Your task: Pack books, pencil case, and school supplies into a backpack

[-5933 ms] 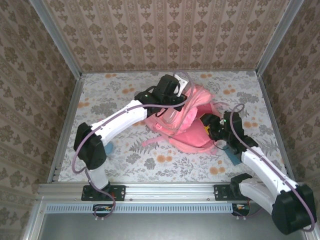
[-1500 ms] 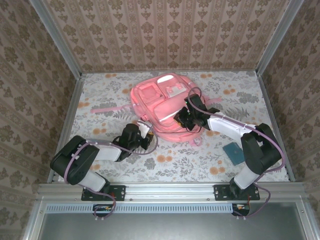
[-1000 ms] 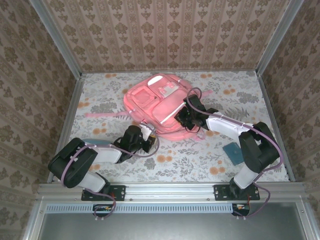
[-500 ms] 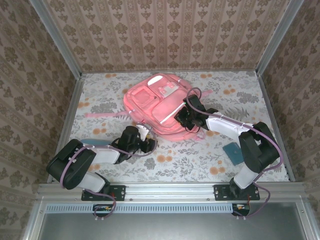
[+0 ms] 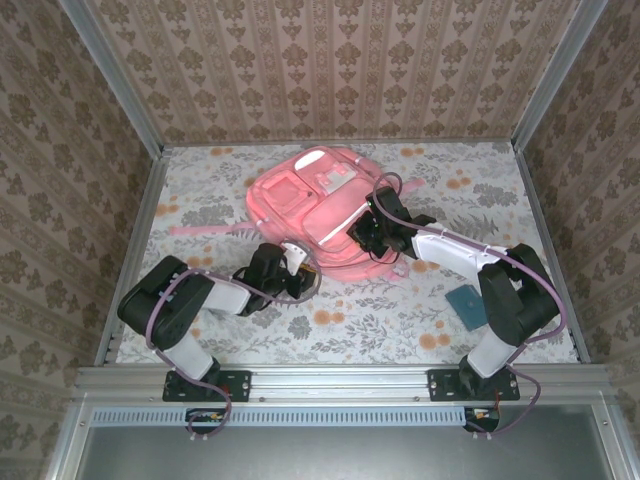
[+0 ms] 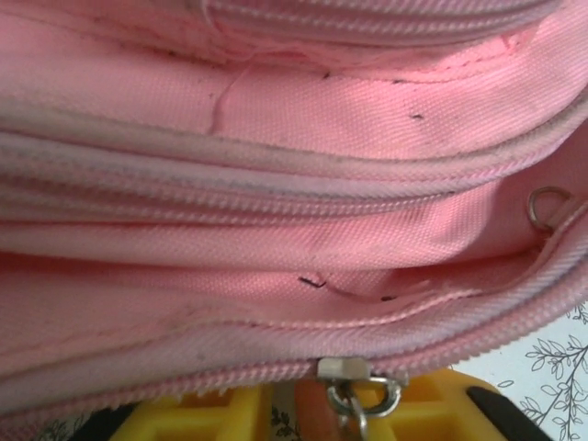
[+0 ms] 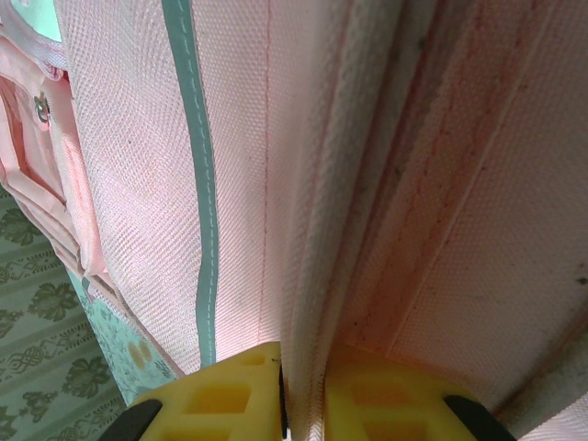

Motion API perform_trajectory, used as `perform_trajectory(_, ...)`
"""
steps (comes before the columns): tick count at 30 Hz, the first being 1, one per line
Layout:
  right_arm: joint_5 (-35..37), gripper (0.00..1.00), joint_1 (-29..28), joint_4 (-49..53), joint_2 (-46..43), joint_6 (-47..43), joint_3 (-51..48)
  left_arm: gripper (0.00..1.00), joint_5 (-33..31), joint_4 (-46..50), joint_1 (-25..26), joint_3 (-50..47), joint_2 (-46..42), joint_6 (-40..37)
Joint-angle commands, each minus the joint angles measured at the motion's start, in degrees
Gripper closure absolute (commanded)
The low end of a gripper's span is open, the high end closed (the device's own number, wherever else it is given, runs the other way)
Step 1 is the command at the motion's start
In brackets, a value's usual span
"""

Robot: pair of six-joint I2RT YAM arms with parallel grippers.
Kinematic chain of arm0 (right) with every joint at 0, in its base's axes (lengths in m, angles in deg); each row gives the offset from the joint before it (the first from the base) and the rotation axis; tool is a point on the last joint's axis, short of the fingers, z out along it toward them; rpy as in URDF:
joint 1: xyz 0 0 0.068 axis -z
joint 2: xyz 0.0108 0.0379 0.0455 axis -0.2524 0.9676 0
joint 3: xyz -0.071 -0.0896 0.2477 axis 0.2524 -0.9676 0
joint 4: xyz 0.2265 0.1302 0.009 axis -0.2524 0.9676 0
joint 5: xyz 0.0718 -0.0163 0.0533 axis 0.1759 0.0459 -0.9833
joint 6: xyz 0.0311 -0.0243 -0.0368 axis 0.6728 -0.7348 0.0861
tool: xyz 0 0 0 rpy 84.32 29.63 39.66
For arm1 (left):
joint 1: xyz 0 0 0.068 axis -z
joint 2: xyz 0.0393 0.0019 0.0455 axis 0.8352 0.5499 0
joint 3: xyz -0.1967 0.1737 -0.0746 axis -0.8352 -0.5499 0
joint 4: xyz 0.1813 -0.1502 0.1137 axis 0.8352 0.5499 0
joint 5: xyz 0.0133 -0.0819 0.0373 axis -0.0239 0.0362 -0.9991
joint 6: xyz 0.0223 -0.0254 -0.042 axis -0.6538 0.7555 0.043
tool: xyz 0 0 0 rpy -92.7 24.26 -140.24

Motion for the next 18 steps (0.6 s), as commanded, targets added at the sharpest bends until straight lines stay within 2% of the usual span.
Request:
perform_trajectory(1, 0.2, 0.83, -0.1, -2.61, -0.5, 0.21, 2.2, 0.88, 1.87, -2.24, -0.39, 0.8, -0.07, -1.11)
perform_trajectory(5, 1.44, 0.84, -0.11, -2.62, 0.42, 0.3, 2.97, 1.0, 2.23, -1.26, 0.11, -1.0, -3.06, -1.19)
perform_trajectory(12, 5.04, 0.89, -0.45, -3.49, 1.61, 0.3, 4.23, 1.0, 0.77, 5.2, 3.3, -1.59, -7.98, -2.31)
perform_trajectory(18, 5.56, 0.91, -1.66, -6.78, 2.57, 1.77, 2.93, 1.0, 0.49, 6.38, 5.63, -0.4, -8.66, -1.96)
